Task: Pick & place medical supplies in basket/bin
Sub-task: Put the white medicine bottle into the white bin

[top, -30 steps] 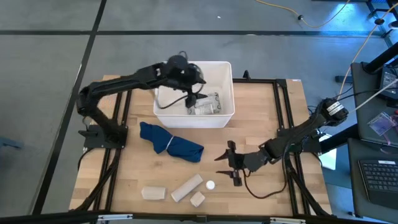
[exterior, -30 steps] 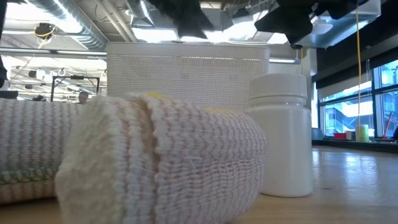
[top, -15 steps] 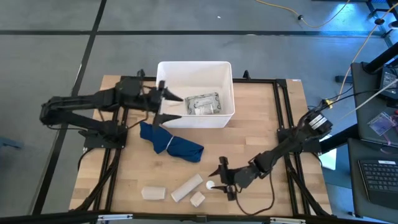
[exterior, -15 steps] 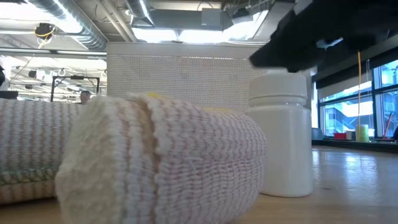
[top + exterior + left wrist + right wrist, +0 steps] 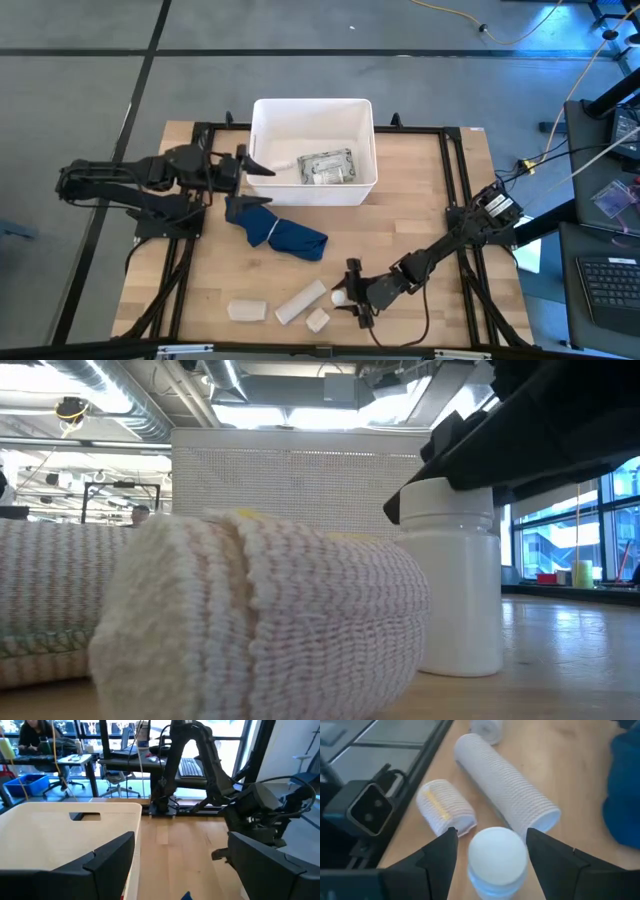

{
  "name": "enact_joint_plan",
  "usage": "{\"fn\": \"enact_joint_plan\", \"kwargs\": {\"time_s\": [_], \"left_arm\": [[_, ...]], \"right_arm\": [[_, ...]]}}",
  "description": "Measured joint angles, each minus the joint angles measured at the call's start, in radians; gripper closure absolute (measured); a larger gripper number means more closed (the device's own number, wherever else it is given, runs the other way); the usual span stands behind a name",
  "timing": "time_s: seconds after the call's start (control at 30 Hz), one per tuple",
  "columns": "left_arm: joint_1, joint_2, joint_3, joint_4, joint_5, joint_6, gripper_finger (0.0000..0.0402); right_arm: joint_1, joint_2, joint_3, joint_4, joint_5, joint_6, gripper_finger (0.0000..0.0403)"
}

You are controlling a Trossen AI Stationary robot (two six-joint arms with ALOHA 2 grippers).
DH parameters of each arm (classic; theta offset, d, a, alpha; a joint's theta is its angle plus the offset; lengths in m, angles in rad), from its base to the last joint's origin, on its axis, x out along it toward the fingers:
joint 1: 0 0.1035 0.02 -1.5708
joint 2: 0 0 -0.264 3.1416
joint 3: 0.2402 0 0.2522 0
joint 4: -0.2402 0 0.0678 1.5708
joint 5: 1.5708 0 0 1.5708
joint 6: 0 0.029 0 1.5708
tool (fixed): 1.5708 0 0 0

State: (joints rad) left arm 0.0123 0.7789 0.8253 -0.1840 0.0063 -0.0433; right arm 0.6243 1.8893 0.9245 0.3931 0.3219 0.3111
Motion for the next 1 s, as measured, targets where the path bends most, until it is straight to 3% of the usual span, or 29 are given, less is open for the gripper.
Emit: {"fn": "enact_joint_plan", "kwargs": {"time_s": [0.13, 0.33, 0.57, 0.77, 1.0], "left_arm": [[-0.014, 0.002, -0.004, -0.020, 0.000, 0.000, 0.0091], [-0.077, -0.009, -0.004, -0.036, 0.009, 0.008, 0.0091], [-0.186, -0.056, -0.035, -0.050, -0.102, 0.056, 0.0090], [-0.277, -0.168, -0.182, -0.019, -0.223, -0.024, 0.0090], [-0.395, -0.324, -0.356, 0.090, -0.244, -0.040, 0.0090]], "right_arm": [[-0.001, 0.001, 0.000, -0.012, 0.021, 0.038, 0.0178], [-0.002, 0.001, 0.000, -0.022, 0.025, 0.053, 0.0247], [-0.017, -0.034, -0.001, -0.038, 0.025, 0.076, 0.0252], [-0.048, -0.200, -0.001, -0.129, 0.025, 0.040, 0.0250], [-0.143, -0.484, 0.005, -0.178, 0.055, -0.090, 0.0244]]}}
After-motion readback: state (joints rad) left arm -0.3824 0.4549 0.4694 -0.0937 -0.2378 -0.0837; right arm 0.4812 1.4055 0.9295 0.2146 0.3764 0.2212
